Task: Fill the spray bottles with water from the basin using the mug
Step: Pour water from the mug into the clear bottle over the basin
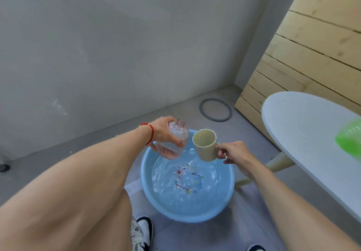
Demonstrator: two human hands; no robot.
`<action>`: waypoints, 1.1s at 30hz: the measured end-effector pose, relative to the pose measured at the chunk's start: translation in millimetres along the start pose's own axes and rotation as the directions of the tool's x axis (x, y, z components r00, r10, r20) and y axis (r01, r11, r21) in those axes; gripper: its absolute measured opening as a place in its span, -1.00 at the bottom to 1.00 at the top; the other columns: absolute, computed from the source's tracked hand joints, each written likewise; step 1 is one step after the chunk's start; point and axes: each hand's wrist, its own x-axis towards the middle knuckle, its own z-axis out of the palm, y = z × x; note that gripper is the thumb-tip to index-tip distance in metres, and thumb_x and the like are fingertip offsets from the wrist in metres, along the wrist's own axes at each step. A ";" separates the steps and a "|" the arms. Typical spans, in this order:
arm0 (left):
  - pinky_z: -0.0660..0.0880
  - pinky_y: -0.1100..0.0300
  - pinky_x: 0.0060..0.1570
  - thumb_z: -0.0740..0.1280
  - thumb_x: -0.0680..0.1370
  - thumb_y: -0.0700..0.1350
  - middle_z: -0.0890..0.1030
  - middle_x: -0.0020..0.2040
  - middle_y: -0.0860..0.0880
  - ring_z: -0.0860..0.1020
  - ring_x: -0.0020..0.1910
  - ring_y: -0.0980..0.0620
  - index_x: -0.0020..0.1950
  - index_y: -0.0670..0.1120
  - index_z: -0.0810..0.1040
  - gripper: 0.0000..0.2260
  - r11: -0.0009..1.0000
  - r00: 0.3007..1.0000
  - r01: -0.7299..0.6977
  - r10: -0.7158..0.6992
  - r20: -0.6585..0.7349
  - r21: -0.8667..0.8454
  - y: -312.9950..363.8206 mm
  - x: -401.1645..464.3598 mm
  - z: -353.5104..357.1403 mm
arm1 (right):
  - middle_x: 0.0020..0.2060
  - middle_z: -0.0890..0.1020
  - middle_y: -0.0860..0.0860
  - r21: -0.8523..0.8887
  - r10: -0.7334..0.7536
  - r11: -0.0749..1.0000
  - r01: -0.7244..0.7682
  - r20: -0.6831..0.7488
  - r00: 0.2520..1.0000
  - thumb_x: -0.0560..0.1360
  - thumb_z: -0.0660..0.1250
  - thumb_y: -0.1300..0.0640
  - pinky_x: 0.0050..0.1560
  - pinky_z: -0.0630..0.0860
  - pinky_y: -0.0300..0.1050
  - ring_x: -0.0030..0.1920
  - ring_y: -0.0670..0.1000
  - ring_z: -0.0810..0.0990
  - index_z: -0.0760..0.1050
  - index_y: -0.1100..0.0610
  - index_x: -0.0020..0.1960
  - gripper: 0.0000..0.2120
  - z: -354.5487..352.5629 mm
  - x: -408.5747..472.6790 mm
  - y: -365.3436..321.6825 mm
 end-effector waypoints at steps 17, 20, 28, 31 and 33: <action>0.70 -0.22 -0.19 0.72 0.20 0.00 0.47 0.30 0.03 0.55 0.21 -0.13 0.43 0.19 0.40 -0.12 0.976 0.996 -0.091 0.090 0.011 0.198 14.2 6.0 26.1 | -0.44 0.18 0.04 -0.509 -0.466 0.798 0.324 -0.180 0.866 0.47 0.36 0.01 -0.36 0.13 -0.06 -0.36 0.04 0.15 0.19 0.10 -0.43 -0.55 -30.9 -36.1 -79.1; 0.70 -0.23 -0.13 0.73 0.21 -0.02 0.45 0.33 0.03 0.54 0.24 -0.15 0.46 0.20 0.38 -0.10 0.976 0.997 -0.080 0.076 0.027 0.201 14.2 7.0 26.8 | -0.43 0.20 0.08 -0.576 -0.509 0.744 0.338 -0.160 0.846 0.48 0.33 0.04 -0.37 0.11 -0.06 -0.36 0.06 0.17 0.21 0.13 -0.42 -0.58 -28.7 -36.1 -78.8; 0.70 -0.21 -0.12 0.71 0.25 -0.01 0.43 0.31 0.04 0.54 0.23 -0.13 0.50 0.18 0.36 -0.10 0.958 0.996 -0.081 0.070 0.049 0.275 14.4 8.3 28.8 | -0.48 0.23 0.09 -0.645 -0.583 0.675 0.357 -0.170 0.795 0.49 0.29 0.08 -0.41 0.14 -0.04 -0.39 0.08 0.20 0.20 0.13 -0.46 -0.58 -26.5 -38.7 -81.3; 0.70 -0.20 -0.14 0.71 0.24 0.00 0.44 0.33 0.03 0.54 0.23 -0.14 0.49 0.18 0.37 -0.11 0.957 0.997 -0.080 0.070 0.044 0.279 14.4 8.4 29.5 | -0.49 0.20 0.05 -0.657 -0.594 0.664 0.358 -0.171 0.786 0.49 0.29 0.09 -0.42 0.11 -0.03 -0.38 0.09 0.20 0.17 0.10 -0.46 -0.56 -25.8 -40.2 -82.8; 0.70 -0.20 -0.14 0.72 0.24 0.00 0.43 0.32 0.04 0.54 0.23 -0.14 0.47 0.19 0.38 -0.12 0.958 0.997 -0.080 0.070 0.044 0.274 14.2 8.3 29.8 | -0.49 0.18 0.04 -0.670 -0.603 0.652 0.356 -0.172 0.779 0.50 0.29 0.09 -0.43 0.10 -0.03 -0.38 0.10 0.20 0.14 0.08 -0.46 -0.55 -25.3 -41.0 -83.4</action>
